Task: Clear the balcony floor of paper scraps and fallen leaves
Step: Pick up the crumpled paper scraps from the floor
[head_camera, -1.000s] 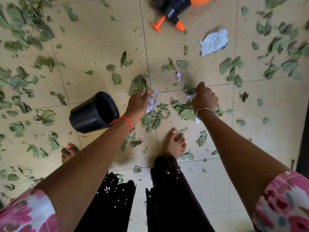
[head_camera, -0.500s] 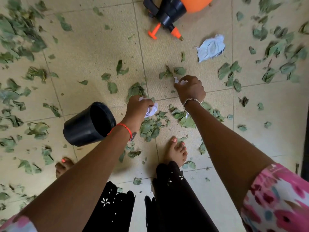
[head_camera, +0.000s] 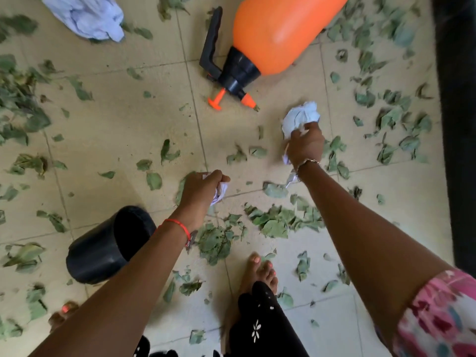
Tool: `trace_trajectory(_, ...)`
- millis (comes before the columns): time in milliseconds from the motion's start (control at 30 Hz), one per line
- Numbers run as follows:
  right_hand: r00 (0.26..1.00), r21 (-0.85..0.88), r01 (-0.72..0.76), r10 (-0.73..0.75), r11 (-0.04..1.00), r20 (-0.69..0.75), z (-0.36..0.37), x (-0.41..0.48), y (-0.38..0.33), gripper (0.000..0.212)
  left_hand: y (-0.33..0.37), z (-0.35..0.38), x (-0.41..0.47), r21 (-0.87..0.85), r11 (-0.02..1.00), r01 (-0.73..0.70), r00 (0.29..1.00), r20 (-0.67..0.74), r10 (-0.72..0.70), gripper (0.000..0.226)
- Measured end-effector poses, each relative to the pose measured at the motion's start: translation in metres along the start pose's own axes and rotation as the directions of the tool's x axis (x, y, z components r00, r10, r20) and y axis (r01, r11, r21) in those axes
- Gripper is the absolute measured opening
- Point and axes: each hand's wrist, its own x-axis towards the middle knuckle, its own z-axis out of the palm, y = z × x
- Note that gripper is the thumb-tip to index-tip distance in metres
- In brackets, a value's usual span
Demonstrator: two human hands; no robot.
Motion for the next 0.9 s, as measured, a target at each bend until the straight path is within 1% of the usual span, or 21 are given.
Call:
trace_trajectory(33,0.999,-0.046,0.020,-0.021,0.999,-0.027,-0.004,0.009,-0.003,0.029,0.004,0.002,0.003,-0.012,1.000,0.003,1.000,0.001,-0.003,0.044)
trace_trajectory(67,0.998,-0.111,0.046,-0.050,0.993,-0.031,-0.007,0.017,-0.005,0.032,0.004,0.003,0.007,-0.040,0.999,-0.012,1.000,0.008,0.012,0.047)
trace_trajectory(133,0.995,-0.266,0.095,-0.086,0.959,0.044,-0.011,0.029,-0.007,0.045,0.004,0.005,0.014,-0.076,0.997,-0.032,0.997,0.070,0.038,0.063)
trace_trajectory(167,0.992,-0.329,0.107,-0.076,0.938,0.105,-0.010,0.033,-0.006,0.051,0.006,0.007,0.016,-0.105,0.993,-0.046,0.996,0.066,0.053,0.058)
trace_trajectory(200,0.986,-0.375,0.112,-0.056,0.920,0.155,-0.009,0.034,-0.005,0.056,0.006,0.007,0.018,-0.114,0.992,-0.060,0.996,0.054,0.067,0.048)
trace_trajectory(233,0.982,-0.405,0.114,-0.041,0.907,0.183,-0.005,0.034,-0.002,0.058,0.007,0.007,0.019,-0.116,0.991,-0.065,0.996,0.051,0.071,0.041)
trace_trajectory(300,0.981,-0.461,0.142,-0.062,0.876,0.184,0.002,0.027,0.004,0.051,0.005,0.005,0.021,-0.159,0.985,-0.068,0.996,0.047,0.077,0.049)
trace_trajectory(333,0.980,-0.489,0.160,-0.077,0.857,0.184,0.006,0.020,0.007,0.044,0.004,0.004,0.017,-0.202,0.979,-0.035,0.997,0.061,0.048,0.054)
trace_trajectory(367,0.979,-0.502,0.171,-0.088,0.848,0.185,0.009,0.013,0.011,0.038,0.002,0.002,0.014,-0.214,0.977,-0.020,0.997,0.074,0.037,0.053)
trace_trajectory(400,0.980,-0.479,0.168,-0.091,0.862,0.180,0.011,0.004,0.016,0.034,0.002,-0.001,0.009,-0.219,0.976,-0.018,0.997,0.071,0.034,0.047)
trace_trajectory(467,0.986,-0.357,0.127,-0.080,0.926,0.145,0.011,-0.013,0.021,0.032,0.002,-0.005,-0.005,-0.213,0.977,-0.019,0.999,0.032,0.026,0.039)
trace_trajectory(533,0.981,-0.203,0.159,-0.133,0.966,0.139,0.010,-0.034,0.021,0.032,0.003,-0.013,-0.020,-0.251,0.967,0.040,0.999,-0.017,-0.046,0.035)
trace_trajectory(600,0.960,-0.009,0.214,-0.209,0.977,0.187,0.007,-0.065,0.013,0.032,0.009,-0.022,-0.037,-0.334,0.937,0.106,0.993,-0.014,-0.118,0.037)
trace_trajectory(633,0.952,0.084,0.215,-0.228,0.973,0.207,0.006,-0.081,0.007,0.033,0.012,-0.025,-0.047,-0.334,0.935,0.118,0.992,-0.012,-0.130,0.037)
trace_trajectory(667,0.948,0.154,0.198,-0.229,0.968,0.221,0.003,-0.099,-0.002,0.037,0.017,-0.029,-0.059,-0.324,0.939,0.116,0.992,-0.008,-0.125,0.036)
trace_trajectory(733,0.951,0.261,0.101,-0.170,0.960,0.258,-0.002,-0.132,-0.024,0.047,0.026,-0.040,-0.081,-0.324,0.939,0.115,0.992,-0.010,-0.125,0.035)
trace_trajectory(800,0.952,0.355,-0.009,-0.101,0.935,0.290,-0.006,-0.163,-0.050,0.058,0.035,-0.052,-0.103,-0.305,0.946,0.107,0.993,-0.017,-0.118,0.026)
trace_trajectory(833,0.951,0.382,-0.033,-0.089,0.924,0.297,-0.006,-0.180,-0.063,0.062,0.040,-0.061,-0.114,-0.284,0.953,0.105,0.993,-0.023,-0.116,0.020)
trace_trajectory(867,0.949,0.402,-0.045,-0.087,0.915,0.302,-0.006,-0.196,-0.076,0.063,0.043,-0.070,-0.124,-0.259,0.960,0.105,0.993,-0.029,-0.116,0.018)
trace_trajectory(900,0.949,0.426,-0.053,-0.087,0.903,0.303,-0.006,-0.214,-0.089,0.059,0.046,-0.080,-0.136,-0.235,0.966,0.111,0.992,-0.032,-0.122,0.020)
